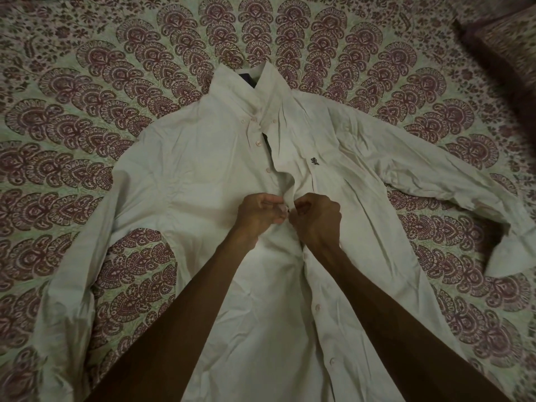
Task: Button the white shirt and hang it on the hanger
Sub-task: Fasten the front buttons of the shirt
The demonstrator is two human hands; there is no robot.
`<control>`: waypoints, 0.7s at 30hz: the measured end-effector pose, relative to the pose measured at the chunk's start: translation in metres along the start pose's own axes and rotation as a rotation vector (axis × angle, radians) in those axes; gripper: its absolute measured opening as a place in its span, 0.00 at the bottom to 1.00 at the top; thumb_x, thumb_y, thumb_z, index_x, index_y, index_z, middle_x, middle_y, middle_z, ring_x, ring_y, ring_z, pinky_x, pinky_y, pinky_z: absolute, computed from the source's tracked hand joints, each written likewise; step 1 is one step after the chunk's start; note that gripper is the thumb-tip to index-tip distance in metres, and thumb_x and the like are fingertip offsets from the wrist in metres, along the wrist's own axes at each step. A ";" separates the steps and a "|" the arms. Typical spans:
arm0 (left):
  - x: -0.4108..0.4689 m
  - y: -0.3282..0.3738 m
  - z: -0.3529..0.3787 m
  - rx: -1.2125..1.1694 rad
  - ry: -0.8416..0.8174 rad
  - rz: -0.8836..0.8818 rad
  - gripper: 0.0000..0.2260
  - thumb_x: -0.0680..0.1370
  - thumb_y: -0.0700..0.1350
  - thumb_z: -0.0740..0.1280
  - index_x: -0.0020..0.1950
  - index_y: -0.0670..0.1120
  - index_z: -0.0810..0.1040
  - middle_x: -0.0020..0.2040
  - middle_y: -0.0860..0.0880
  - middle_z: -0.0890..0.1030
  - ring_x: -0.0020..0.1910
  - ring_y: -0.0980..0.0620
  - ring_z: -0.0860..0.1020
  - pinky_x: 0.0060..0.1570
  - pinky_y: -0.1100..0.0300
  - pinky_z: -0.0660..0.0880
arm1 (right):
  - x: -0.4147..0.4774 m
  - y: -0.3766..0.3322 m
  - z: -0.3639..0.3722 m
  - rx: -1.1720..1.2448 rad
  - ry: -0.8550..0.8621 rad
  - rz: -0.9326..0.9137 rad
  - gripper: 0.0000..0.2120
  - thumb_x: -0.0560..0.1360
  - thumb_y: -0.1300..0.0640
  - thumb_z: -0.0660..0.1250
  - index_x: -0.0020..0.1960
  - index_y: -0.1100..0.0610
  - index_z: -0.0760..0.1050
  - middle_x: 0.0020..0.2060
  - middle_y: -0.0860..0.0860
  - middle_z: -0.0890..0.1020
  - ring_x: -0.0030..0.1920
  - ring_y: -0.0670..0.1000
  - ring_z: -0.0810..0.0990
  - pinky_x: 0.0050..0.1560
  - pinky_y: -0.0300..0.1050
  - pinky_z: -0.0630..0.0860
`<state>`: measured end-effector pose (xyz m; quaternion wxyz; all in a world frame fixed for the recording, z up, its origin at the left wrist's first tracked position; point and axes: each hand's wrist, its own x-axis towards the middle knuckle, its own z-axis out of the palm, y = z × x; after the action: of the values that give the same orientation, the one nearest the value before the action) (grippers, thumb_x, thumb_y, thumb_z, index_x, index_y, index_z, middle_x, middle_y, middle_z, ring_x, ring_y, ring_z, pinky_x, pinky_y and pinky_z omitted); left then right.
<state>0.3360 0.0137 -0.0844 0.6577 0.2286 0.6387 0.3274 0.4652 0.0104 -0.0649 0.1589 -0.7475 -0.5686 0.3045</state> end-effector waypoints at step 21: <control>0.006 -0.011 0.003 0.321 0.100 0.164 0.12 0.70 0.34 0.73 0.43 0.47 0.73 0.39 0.43 0.82 0.41 0.46 0.83 0.47 0.46 0.82 | 0.009 0.017 -0.003 0.604 -0.216 0.445 0.07 0.67 0.69 0.77 0.44 0.64 0.83 0.38 0.59 0.86 0.37 0.56 0.86 0.40 0.46 0.83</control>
<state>0.3400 0.0104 -0.0961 0.5513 0.3653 0.6940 0.2845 0.4811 0.0141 -0.0748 0.2412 -0.7356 -0.2909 0.5622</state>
